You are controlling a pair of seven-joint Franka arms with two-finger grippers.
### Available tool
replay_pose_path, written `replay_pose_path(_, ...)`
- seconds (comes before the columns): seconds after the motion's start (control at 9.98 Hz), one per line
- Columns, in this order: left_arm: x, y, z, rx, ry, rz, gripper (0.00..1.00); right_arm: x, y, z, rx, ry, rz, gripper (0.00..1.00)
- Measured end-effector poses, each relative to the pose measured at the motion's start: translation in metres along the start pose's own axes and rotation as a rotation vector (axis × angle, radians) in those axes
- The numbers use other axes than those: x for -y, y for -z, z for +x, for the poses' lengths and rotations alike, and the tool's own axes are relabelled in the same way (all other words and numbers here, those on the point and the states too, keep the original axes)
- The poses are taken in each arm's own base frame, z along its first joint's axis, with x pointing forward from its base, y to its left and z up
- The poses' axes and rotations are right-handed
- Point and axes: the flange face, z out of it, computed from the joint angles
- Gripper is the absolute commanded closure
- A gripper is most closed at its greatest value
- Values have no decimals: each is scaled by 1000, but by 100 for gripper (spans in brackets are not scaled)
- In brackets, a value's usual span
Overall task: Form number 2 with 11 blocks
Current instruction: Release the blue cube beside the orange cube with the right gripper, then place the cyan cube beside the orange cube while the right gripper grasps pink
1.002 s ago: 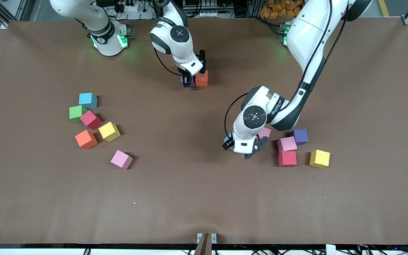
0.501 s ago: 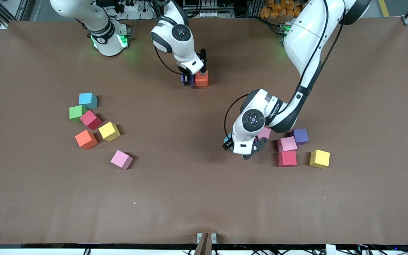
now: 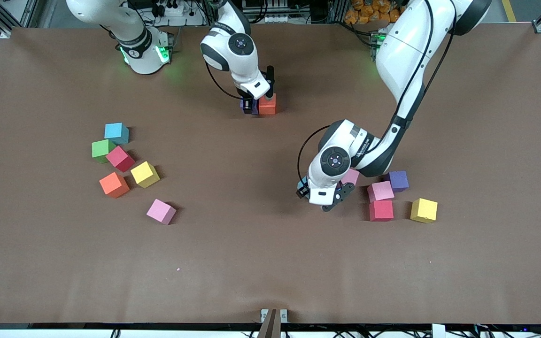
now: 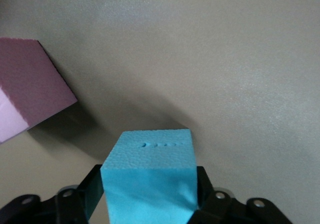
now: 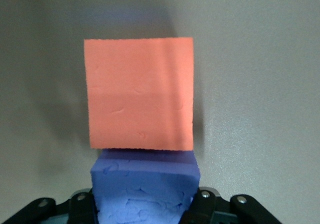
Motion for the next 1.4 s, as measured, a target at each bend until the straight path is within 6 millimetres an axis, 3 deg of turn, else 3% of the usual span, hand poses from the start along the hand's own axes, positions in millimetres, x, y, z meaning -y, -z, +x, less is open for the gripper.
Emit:
replay_pose_path(0.2,0,4,6,-4,8,-8,43,0,-2,2,0,-1,1,0)
replay_pose_path(0.4,-2,12,9,-10,10,-23,42,0,-1,5,-3,2,-1,0)
replay_pose_path(0.7,0,56,9,-26,-17,-35,43,0,8,8,14,2,9,0)
replay_pose_path(0.8,4,68,9,-25,-26,-20,43,0,20,8,39,0,23,0)
replay_pose_path(1.0,15,76,-3,-19,-95,11,43,-4,62,1,64,-23,32,0)
replay_pose_path(1.2,26,67,-26,1,-242,46,43,-38,105,-31,75,-122,42,0)
replay_pose_path(1.4,38,61,-53,25,-472,75,43,-111,133,-96,51,-306,45,0)
